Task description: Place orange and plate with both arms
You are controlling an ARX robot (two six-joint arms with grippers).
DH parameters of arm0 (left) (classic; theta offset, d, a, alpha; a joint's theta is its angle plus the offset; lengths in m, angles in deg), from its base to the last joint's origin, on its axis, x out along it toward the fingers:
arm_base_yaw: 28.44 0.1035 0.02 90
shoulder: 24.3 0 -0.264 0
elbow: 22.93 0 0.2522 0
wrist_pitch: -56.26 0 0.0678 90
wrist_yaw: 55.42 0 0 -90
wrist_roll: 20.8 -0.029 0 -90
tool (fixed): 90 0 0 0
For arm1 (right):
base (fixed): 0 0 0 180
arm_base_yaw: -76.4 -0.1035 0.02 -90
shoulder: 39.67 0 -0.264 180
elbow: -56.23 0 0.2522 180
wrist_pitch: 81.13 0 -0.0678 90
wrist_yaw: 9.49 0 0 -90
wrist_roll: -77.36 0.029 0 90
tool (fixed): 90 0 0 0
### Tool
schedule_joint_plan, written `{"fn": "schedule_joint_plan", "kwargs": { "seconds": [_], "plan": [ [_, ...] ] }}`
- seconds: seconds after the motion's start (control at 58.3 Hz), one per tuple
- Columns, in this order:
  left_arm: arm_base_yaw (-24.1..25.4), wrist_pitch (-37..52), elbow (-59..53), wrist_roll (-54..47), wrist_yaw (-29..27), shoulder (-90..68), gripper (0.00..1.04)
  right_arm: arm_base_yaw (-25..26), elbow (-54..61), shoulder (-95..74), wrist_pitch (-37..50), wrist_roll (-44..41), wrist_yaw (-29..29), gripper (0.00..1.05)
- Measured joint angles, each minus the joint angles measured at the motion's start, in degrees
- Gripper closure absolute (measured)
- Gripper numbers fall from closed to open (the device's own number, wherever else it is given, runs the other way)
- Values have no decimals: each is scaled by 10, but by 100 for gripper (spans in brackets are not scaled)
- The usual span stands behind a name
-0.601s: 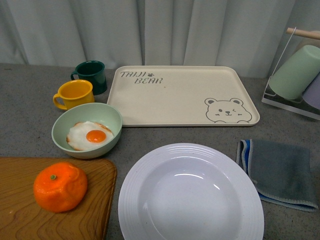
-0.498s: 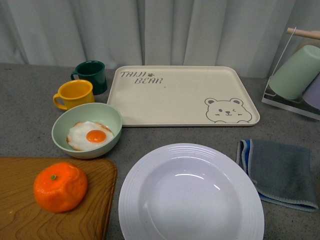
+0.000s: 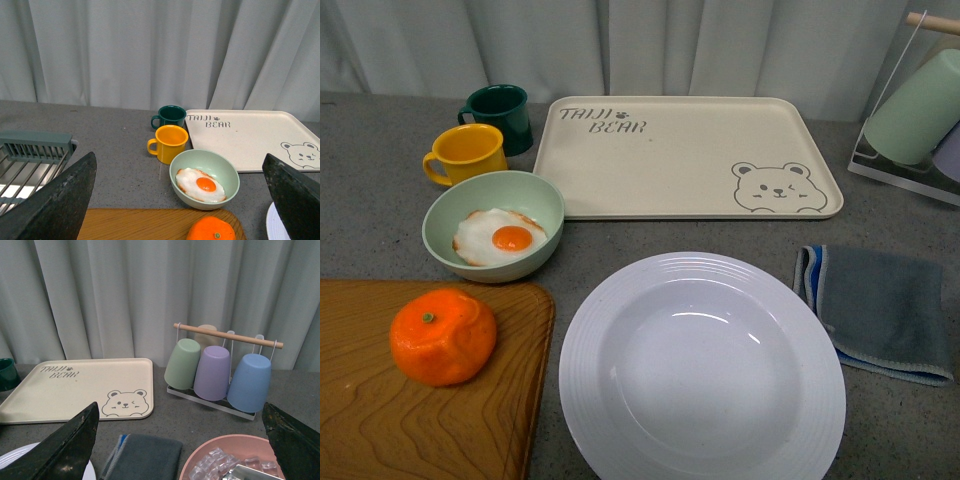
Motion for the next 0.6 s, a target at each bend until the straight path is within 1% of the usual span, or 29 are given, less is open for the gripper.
{"fn": "schedule_joint_plan", "kwargs": {
  "seconds": [0.017, 0.086, 0.137, 0.206, 0.309, 0.36, 0.463, 0.601],
  "plan": [
    [0, -3, 1, 1, -2, -2, 7, 0, 0, 0, 0, 0, 0, 9],
    [-14, -97, 40, 42, -5, -73, 7, 0, 0, 0, 0, 0, 0, 9],
    [-23, -98, 53, 62, -1, -134, 7, 0, 0, 0, 0, 0, 0, 9],
    [-43, -38, 73, 88, 10, -249, 7, 0, 0, 0, 0, 0, 0, 9],
    [-80, 70, 119, 99, 7, -431, 7, 0, 0, 0, 0, 0, 0, 9],
    [-97, 98, 143, 101, 15, -503, 7, 0, 0, 0, 0, 0, 0, 9],
    [-128, 129, 186, 101, 19, -650, 7, 0, 0, 0, 0, 0, 0, 9],
    [-133, 143, 224, 101, 16, -777, 7, 0, 0, 0, 0, 0, 0, 9]
  ]
}}
